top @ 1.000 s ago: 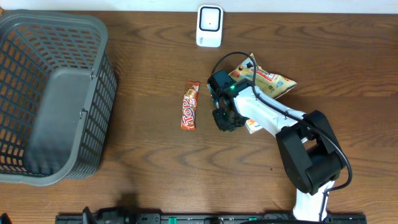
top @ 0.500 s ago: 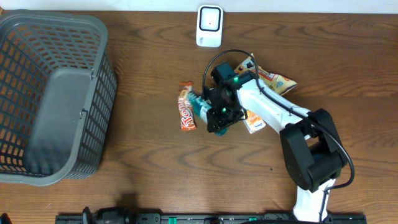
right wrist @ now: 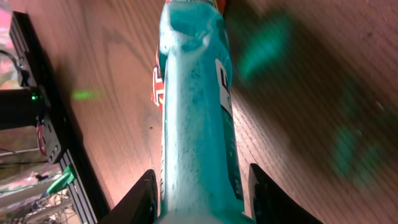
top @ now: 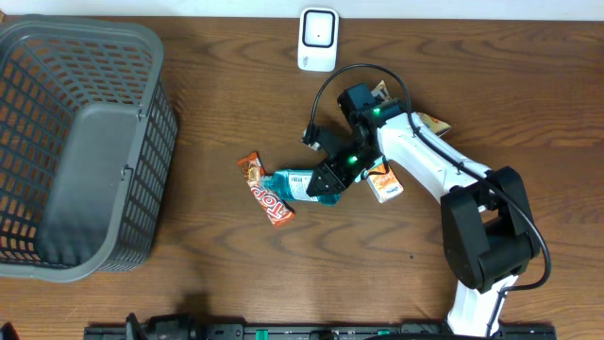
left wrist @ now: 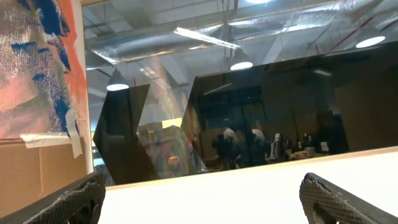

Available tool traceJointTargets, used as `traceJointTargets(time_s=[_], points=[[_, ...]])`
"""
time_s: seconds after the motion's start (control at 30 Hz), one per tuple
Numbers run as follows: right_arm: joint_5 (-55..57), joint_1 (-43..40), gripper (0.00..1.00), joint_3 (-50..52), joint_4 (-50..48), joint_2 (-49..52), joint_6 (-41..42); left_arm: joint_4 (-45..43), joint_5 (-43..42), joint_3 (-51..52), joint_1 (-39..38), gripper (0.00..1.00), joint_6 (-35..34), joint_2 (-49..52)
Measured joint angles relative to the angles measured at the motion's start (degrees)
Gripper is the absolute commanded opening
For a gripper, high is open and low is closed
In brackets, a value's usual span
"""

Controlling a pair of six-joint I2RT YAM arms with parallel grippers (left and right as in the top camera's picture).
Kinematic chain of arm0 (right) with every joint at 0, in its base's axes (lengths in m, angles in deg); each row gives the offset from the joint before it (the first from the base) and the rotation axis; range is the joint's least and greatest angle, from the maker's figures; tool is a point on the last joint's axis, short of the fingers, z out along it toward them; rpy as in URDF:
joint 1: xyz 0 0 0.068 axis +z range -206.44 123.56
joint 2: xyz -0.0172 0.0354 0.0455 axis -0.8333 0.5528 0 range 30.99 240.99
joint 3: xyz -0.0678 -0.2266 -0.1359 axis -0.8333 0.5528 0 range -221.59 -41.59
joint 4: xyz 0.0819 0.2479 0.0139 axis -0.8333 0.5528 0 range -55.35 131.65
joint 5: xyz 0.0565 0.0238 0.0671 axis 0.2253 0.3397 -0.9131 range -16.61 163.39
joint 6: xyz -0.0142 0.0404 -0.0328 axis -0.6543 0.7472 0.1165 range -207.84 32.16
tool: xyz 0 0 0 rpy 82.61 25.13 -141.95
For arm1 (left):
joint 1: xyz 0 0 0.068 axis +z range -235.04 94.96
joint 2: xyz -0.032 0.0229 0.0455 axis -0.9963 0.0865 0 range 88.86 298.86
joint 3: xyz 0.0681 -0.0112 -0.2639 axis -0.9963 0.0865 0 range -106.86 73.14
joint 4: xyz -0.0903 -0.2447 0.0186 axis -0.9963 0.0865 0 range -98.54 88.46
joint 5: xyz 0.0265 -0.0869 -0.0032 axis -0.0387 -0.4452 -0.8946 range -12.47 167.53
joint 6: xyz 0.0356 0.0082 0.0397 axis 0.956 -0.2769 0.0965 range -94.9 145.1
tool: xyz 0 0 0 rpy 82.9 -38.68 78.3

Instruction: Scan the item barcode

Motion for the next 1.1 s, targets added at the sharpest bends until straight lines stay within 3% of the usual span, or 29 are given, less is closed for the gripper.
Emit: traceJointTargets(time_s=[0.17,0.3,0.67,0.73,0.83,0.9,0.93,1.1], points=[[1.07,0.13,0.01,0.00,-0.04,0.00,-0.59,0.20,0.00,0.00,-0.02,0.99,0.00,0.00],[12.17,1.84,0.01,0.31,-2.38,-0.24,1.95,0.22,0.00,0.00,0.00,0.99,0.00,0.00],[38.71,9.22,0.01,10.60,-23.54,-1.51,15.87,0.37,0.00,0.02,-0.02,0.99,0.00,0.00],[40.30,9.77,0.07,11.87,-25.49,-2.12,17.44,0.39,0.00,0.02,-0.02,0.99,0.00,0.00],[41.57,10.01,0.24,12.94,-26.45,-2.67,19.58,0.37,0.00,0.02,0.00,0.99,0.00,0.00],[42.14,10.01,0.45,13.03,-26.64,-2.71,20.44,0.39,0.00,0.02,0.00,0.99,0.00,0.00],[42.32,10.01,0.51,13.05,-26.84,-2.71,20.70,0.39,0.00,0.02,-0.02,0.99,0.00,0.00],[43.89,10.01,0.67,14.16,-27.23,-2.64,21.84,0.39,0.00,0.02,0.00,0.99,0.00,0.00]])
